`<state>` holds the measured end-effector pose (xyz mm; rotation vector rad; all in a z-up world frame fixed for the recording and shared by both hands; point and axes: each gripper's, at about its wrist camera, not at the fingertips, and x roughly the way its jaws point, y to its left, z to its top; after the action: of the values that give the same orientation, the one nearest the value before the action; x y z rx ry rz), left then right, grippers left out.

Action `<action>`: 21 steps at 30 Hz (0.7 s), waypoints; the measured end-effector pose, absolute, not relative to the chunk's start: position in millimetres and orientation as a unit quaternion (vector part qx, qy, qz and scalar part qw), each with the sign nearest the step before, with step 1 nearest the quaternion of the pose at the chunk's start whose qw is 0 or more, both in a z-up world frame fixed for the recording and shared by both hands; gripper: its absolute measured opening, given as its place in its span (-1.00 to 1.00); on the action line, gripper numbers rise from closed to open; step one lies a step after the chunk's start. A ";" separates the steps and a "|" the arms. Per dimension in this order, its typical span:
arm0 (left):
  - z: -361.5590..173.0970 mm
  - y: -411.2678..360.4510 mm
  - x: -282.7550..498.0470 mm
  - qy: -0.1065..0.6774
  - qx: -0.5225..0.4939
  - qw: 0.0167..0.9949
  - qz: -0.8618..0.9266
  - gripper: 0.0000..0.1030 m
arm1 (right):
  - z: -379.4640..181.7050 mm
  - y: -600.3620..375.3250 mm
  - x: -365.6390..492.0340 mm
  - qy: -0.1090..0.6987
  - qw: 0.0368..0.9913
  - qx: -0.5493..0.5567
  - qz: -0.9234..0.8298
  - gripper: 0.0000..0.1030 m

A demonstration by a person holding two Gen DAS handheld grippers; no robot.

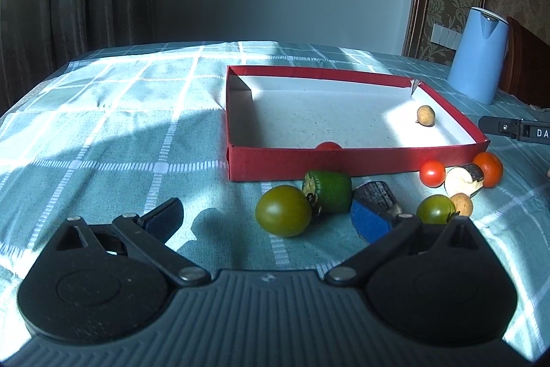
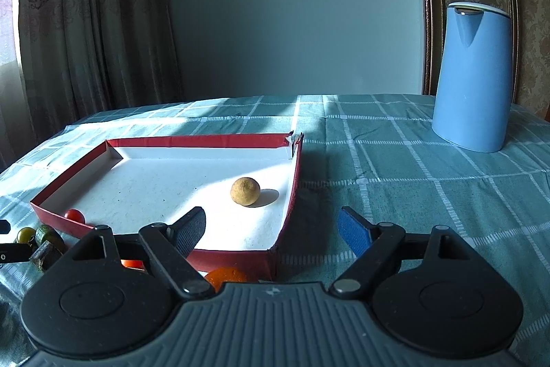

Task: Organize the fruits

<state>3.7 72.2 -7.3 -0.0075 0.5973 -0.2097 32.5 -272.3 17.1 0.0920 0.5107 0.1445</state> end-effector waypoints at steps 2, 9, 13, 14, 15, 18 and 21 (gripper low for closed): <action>-7.4 70.6 3.2 0.294 0.000 0.950 -0.108 1.00 | 16.2 -270.5 31.9 0.254 0.964 0.041 0.072 0.64; -7.3 60.0 2.3 0.299 0.052 0.945 -0.125 0.72 | 13.7 -268.9 34.0 0.264 0.961 0.038 0.072 0.64; -10.9 54.4 7.0 0.313 0.070 0.938 -0.134 0.61 | 12.3 -269.3 34.8 0.268 0.960 0.038 0.069 0.64; -10.6 53.3 7.6 0.312 0.074 0.937 -0.136 0.61 | 12.2 -269.4 34.7 0.268 0.960 0.037 0.069 0.64; -10.3 52.1 8.4 0.310 0.078 0.938 -0.137 0.56 | 12.2 -269.6 34.5 0.268 0.960 0.037 0.069 0.64; -10.3 49.3 13.5 0.310 0.086 0.936 -0.141 0.36 | 12.8 -270.8 33.9 0.267 0.961 0.038 0.069 0.64; -10.0 49.6 16.5 0.311 0.080 0.934 -0.159 0.11 | 13.1 -272.5 33.1 0.267 0.961 0.041 0.068 0.64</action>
<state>16.5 49.6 -10.0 0.1629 0.6354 -0.3252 33.1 -272.5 13.1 0.0824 0.5405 0.1380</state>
